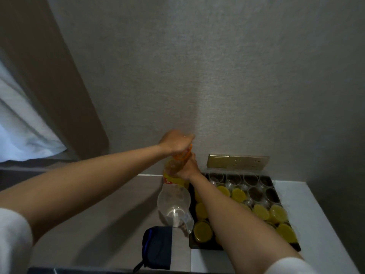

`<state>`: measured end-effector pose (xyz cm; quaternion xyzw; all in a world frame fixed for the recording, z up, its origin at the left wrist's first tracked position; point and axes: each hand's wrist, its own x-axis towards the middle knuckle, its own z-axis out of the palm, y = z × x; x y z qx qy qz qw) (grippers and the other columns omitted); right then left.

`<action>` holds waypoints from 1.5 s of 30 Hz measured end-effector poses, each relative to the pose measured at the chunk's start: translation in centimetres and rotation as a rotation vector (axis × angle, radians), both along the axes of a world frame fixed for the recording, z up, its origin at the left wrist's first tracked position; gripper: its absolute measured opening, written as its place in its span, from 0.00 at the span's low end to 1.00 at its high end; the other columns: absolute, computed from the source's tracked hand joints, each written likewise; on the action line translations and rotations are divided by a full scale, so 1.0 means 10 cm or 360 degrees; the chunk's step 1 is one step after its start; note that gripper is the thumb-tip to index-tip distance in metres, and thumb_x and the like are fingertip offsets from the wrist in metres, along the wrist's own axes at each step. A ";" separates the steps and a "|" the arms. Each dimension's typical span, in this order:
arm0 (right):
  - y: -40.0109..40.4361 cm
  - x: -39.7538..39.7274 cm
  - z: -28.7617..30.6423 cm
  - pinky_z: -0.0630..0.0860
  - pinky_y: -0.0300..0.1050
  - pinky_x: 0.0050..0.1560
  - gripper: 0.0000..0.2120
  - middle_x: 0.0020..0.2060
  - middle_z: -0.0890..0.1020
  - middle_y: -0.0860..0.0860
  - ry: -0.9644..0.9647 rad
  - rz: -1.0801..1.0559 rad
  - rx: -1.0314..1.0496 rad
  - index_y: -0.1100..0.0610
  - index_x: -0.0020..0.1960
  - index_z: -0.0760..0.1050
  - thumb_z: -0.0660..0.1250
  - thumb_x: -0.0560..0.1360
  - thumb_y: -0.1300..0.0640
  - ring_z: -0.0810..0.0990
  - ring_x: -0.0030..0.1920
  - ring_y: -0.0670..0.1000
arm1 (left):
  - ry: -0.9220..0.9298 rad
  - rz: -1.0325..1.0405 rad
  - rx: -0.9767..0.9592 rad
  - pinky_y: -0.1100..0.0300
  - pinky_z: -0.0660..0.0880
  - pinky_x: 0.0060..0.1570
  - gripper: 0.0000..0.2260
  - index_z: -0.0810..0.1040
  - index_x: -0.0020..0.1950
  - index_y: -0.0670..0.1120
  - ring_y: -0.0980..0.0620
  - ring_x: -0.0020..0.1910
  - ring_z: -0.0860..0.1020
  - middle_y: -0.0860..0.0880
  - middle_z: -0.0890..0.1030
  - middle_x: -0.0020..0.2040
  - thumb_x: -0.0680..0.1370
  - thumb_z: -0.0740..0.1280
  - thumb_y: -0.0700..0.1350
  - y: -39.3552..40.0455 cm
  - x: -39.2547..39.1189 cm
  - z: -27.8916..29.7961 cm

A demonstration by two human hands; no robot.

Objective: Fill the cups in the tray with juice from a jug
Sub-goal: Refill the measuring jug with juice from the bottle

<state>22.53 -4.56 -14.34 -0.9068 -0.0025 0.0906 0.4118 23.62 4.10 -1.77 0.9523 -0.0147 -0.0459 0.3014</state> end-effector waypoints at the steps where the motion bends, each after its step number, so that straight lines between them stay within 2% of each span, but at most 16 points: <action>1: 0.00 -0.02 0.03 0.69 0.51 0.74 0.50 0.74 0.66 0.59 0.0010 0.0024 -0.0016 0.53 0.80 0.60 0.83 0.66 0.46 0.68 0.74 0.62 | -0.0016 0.0035 -0.0068 0.55 0.69 0.33 0.25 0.72 0.26 0.44 0.47 0.31 0.76 0.51 0.74 0.21 0.81 0.62 0.54 -0.02 0.00 -0.03; 5: -0.03 -0.06 0.09 0.70 0.57 0.72 0.46 0.75 0.68 0.58 0.0008 0.0089 -0.0065 0.54 0.78 0.64 0.82 0.68 0.49 0.68 0.74 0.61 | 0.0171 0.0119 -0.0448 0.52 0.77 0.38 0.18 0.77 0.34 0.46 0.44 0.36 0.83 0.43 0.81 0.31 0.75 0.66 0.59 -0.08 0.02 -0.16; 7: 0.01 -0.06 0.04 0.72 0.54 0.71 0.52 0.72 0.69 0.56 0.0071 -0.0052 -0.0025 0.54 0.77 0.61 0.84 0.61 0.45 0.70 0.72 0.58 | 0.0376 0.0170 -0.0588 0.52 0.81 0.42 0.20 0.81 0.45 0.45 0.44 0.40 0.85 0.43 0.85 0.38 0.72 0.66 0.62 -0.07 0.03 -0.15; 9: 0.07 0.03 -0.14 0.73 0.50 0.70 0.52 0.69 0.70 0.53 0.0132 -0.0101 0.0003 0.52 0.75 0.63 0.80 0.56 0.40 0.72 0.69 0.55 | 0.0617 0.0195 -0.0779 0.56 0.81 0.38 0.22 0.79 0.52 0.45 0.46 0.36 0.84 0.42 0.85 0.42 0.73 0.65 0.63 -0.06 0.05 -0.11; 11: 0.11 -0.04 0.01 0.73 0.46 0.69 0.42 0.68 0.71 0.54 0.0238 -0.0033 -0.0015 0.51 0.72 0.71 0.79 0.61 0.41 0.73 0.68 0.57 | 0.0738 0.0232 -0.0990 0.62 0.74 0.29 0.17 0.74 0.44 0.44 0.49 0.29 0.80 0.42 0.82 0.40 0.77 0.63 0.58 -0.04 0.08 -0.07; 13: 0.13 -0.11 0.10 0.71 0.44 0.66 0.36 0.67 0.68 0.57 0.0252 -0.0042 -0.0034 0.54 0.72 0.70 0.79 0.68 0.50 0.72 0.66 0.60 | 0.0753 0.0288 -0.1075 0.63 0.72 0.27 0.17 0.71 0.38 0.44 0.49 0.28 0.76 0.41 0.82 0.39 0.78 0.62 0.57 0.00 0.11 -0.03; 17: 0.13 -0.17 0.15 0.75 0.49 0.61 0.49 0.66 0.68 0.59 0.0081 -0.0155 0.0102 0.48 0.79 0.57 0.81 0.66 0.55 0.74 0.64 0.63 | 0.0588 0.0429 -0.1213 0.60 0.68 0.30 0.19 0.71 0.32 0.43 0.50 0.23 0.71 0.41 0.80 0.35 0.76 0.63 0.55 0.09 0.14 0.00; 21: 0.12 -0.17 0.37 0.76 0.51 0.58 0.49 0.64 0.69 0.57 0.0046 -0.0150 0.0142 0.41 0.77 0.57 0.82 0.64 0.50 0.76 0.62 0.64 | 0.0396 0.0453 -0.1321 0.62 0.62 0.29 0.21 0.70 0.28 0.46 0.49 0.22 0.67 0.43 0.76 0.28 0.78 0.62 0.55 0.15 0.16 0.17; 24: 0.11 -0.11 0.61 0.77 0.55 0.61 0.50 0.65 0.67 0.56 -0.0025 -0.0131 0.0117 0.39 0.77 0.56 0.82 0.64 0.44 0.76 0.63 0.64 | 0.0283 0.0440 -0.1420 0.64 0.61 0.25 0.18 0.70 0.34 0.48 0.49 0.24 0.67 0.46 0.72 0.25 0.81 0.60 0.55 0.20 0.18 0.42; 27: 0.11 -0.05 0.78 0.74 0.60 0.68 0.54 0.71 0.64 0.56 -0.0124 -0.0125 0.0187 0.38 0.80 0.52 0.82 0.64 0.45 0.70 0.71 0.64 | 0.0214 0.0351 -0.1398 0.62 0.60 0.25 0.17 0.71 0.35 0.49 0.50 0.23 0.66 0.46 0.73 0.26 0.81 0.60 0.55 0.21 0.18 0.71; 30: 0.04 -0.06 0.90 0.67 0.60 0.73 0.62 0.77 0.61 0.58 -0.0217 -0.0133 0.0275 0.41 0.83 0.43 0.84 0.64 0.47 0.62 0.77 0.62 | 0.0203 0.0225 -0.1256 0.59 0.58 0.28 0.19 0.69 0.32 0.48 0.52 0.20 0.64 0.45 0.74 0.29 0.80 0.62 0.54 0.18 0.16 0.97; 35: -0.14 -0.26 0.93 0.65 0.61 0.75 0.71 0.80 0.60 0.57 -0.0345 -0.0150 0.0339 0.41 0.83 0.38 0.87 0.59 0.47 0.60 0.79 0.60 | 0.0095 0.0030 -0.1001 0.59 0.61 0.28 0.18 0.68 0.32 0.49 0.52 0.23 0.66 0.46 0.76 0.28 0.80 0.63 0.55 0.08 0.03 1.32; 38: -0.29 -0.40 0.78 0.64 0.61 0.76 0.74 0.80 0.61 0.57 -0.0310 -0.0213 0.0361 0.45 0.83 0.38 0.88 0.54 0.43 0.60 0.79 0.60 | 0.0051 -0.0059 -0.0941 0.59 0.63 0.29 0.18 0.69 0.34 0.48 0.52 0.24 0.67 0.48 0.74 0.26 0.81 0.63 0.54 0.00 -0.09 1.49; 41: -0.41 -0.51 0.56 0.64 0.63 0.77 0.76 0.81 0.58 0.52 -0.0292 -0.0155 0.0478 0.41 0.82 0.39 0.86 0.50 0.36 0.59 0.80 0.57 | 0.0035 -0.0074 -0.0913 0.59 0.63 0.29 0.18 0.69 0.34 0.47 0.52 0.23 0.67 0.47 0.76 0.28 0.80 0.63 0.56 -0.07 -0.22 1.64; 43: -0.47 -0.61 0.50 0.67 0.61 0.75 0.73 0.80 0.59 0.50 -0.0303 -0.0134 0.0619 0.38 0.81 0.42 0.86 0.50 0.36 0.61 0.79 0.55 | 0.0023 -0.0064 -0.0943 0.60 0.62 0.28 0.18 0.70 0.35 0.48 0.53 0.23 0.67 0.45 0.76 0.30 0.81 0.62 0.56 -0.13 -0.32 1.76; 45: -0.52 -0.75 0.51 0.69 0.54 0.73 0.70 0.79 0.61 0.48 -0.0361 -0.0117 0.0729 0.39 0.81 0.44 0.88 0.54 0.41 0.63 0.78 0.53 | 0.0024 -0.0073 -0.0948 0.59 0.61 0.28 0.20 0.69 0.34 0.47 0.53 0.21 0.66 0.43 0.76 0.32 0.81 0.62 0.56 -0.20 -0.42 1.90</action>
